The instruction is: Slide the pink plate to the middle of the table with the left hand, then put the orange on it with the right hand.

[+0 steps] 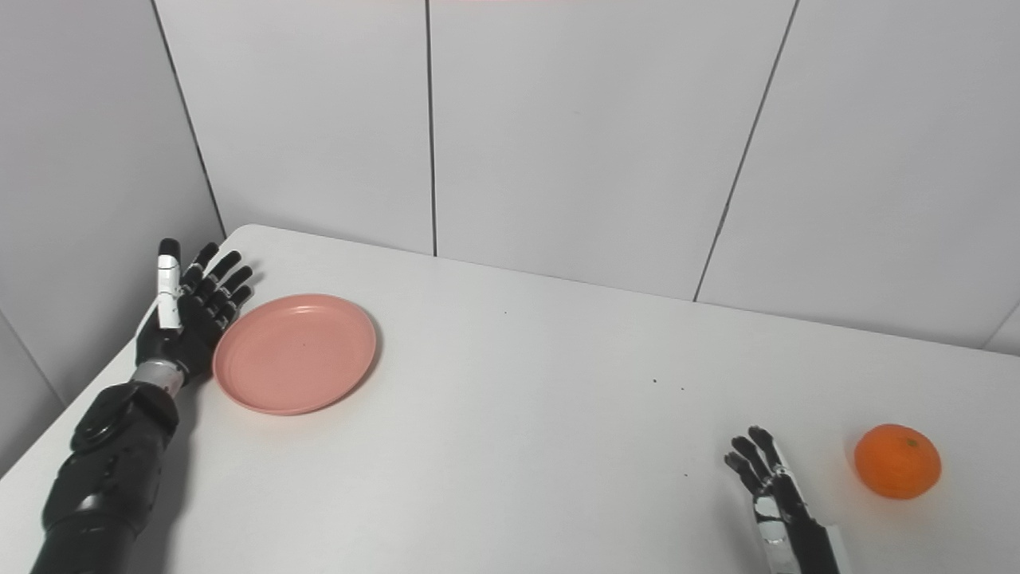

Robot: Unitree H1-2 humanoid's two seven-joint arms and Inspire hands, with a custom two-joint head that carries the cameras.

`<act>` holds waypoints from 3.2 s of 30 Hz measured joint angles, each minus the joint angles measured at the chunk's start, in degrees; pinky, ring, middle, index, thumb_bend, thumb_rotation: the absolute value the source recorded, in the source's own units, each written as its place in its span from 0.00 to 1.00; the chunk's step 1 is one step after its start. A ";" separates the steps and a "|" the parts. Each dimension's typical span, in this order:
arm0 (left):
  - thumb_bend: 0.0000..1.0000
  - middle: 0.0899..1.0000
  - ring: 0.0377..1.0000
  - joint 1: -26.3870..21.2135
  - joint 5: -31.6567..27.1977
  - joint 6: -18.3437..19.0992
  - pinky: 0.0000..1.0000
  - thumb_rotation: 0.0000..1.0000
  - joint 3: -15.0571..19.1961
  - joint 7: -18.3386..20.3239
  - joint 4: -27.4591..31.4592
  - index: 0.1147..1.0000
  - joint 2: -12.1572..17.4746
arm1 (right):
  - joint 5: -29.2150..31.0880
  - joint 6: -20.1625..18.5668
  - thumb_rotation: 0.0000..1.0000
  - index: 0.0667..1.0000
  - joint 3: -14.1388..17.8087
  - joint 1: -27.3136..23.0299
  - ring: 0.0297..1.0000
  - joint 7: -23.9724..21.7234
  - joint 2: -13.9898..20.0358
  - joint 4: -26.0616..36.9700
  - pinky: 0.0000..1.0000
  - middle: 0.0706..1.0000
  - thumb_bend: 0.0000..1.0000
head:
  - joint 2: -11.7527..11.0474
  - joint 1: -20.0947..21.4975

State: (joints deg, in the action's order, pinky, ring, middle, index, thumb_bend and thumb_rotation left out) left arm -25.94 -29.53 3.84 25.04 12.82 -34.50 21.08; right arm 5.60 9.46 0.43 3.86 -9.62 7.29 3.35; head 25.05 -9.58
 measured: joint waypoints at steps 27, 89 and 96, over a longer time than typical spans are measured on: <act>0.76 0.85 0.85 4.71 -1.80 2.70 0.87 0.83 -2.99 -0.41 10.32 0.89 -4.82 | -2.29 -0.18 0.94 0.93 -0.97 0.72 0.90 -0.74 0.65 0.89 0.98 0.90 0.76 | 0.62 0.79; 0.73 0.85 0.85 5.50 0.69 7.46 0.86 0.82 -10.36 -7.56 20.37 0.86 -18.91 | -5.02 -0.24 0.90 0.92 -2.22 1.37 0.88 -0.71 0.66 1.94 0.93 0.89 0.76 | 2.81 3.07; 0.72 0.86 0.85 6.45 0.69 9.31 0.87 0.83 -11.34 -8.64 22.84 0.86 -20.25 | -4.62 -1.50 0.91 0.91 -2.11 1.59 0.87 -0.46 0.06 2.53 0.94 0.88 0.79 | 4.04 5.97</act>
State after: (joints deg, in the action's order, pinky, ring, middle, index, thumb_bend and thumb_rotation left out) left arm -19.49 -28.84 13.15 13.70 4.18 -11.65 0.83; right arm 0.97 7.96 -1.68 5.46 -10.08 7.35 5.88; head 29.09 -3.61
